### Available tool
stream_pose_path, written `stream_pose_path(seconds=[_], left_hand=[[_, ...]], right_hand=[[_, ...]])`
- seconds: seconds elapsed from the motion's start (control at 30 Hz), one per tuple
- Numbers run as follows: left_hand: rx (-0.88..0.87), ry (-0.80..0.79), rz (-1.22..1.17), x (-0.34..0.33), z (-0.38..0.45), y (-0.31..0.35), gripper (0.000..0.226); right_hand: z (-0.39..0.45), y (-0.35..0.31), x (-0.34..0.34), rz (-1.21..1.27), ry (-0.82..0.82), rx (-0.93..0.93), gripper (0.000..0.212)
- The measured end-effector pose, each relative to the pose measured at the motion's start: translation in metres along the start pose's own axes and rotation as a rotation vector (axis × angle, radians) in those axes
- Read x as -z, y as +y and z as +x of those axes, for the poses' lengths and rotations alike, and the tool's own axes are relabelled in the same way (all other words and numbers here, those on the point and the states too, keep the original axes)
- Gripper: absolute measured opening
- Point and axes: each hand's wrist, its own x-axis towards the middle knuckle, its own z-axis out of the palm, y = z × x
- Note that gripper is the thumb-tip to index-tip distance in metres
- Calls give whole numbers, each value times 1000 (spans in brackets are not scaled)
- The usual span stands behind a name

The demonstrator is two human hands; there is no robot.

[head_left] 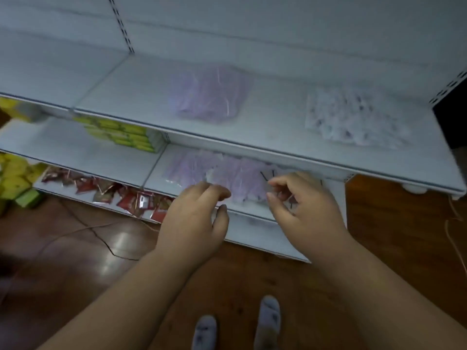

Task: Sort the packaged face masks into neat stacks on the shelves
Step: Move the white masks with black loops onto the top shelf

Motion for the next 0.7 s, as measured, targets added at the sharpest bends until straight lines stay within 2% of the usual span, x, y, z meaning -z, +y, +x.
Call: stream_pose_path(seconds=[0.23, 0.43, 0.57, 0.7], left_hand=[[57, -200, -4, -138, 8, 3, 21], [108, -304, -23, -227, 13, -18, 21], [104, -365, -81, -285, 24, -32, 23], [197, -409, -124, -334, 37, -46, 25]], right_hand=[[-26, 124, -69, 40, -127, -214, 16], [-35, 215, -123, 9, -133, -344, 19], [-43, 274, -168, -34, -114, -436, 27], [-33, 327, -213, -121, -213, -457, 43]])
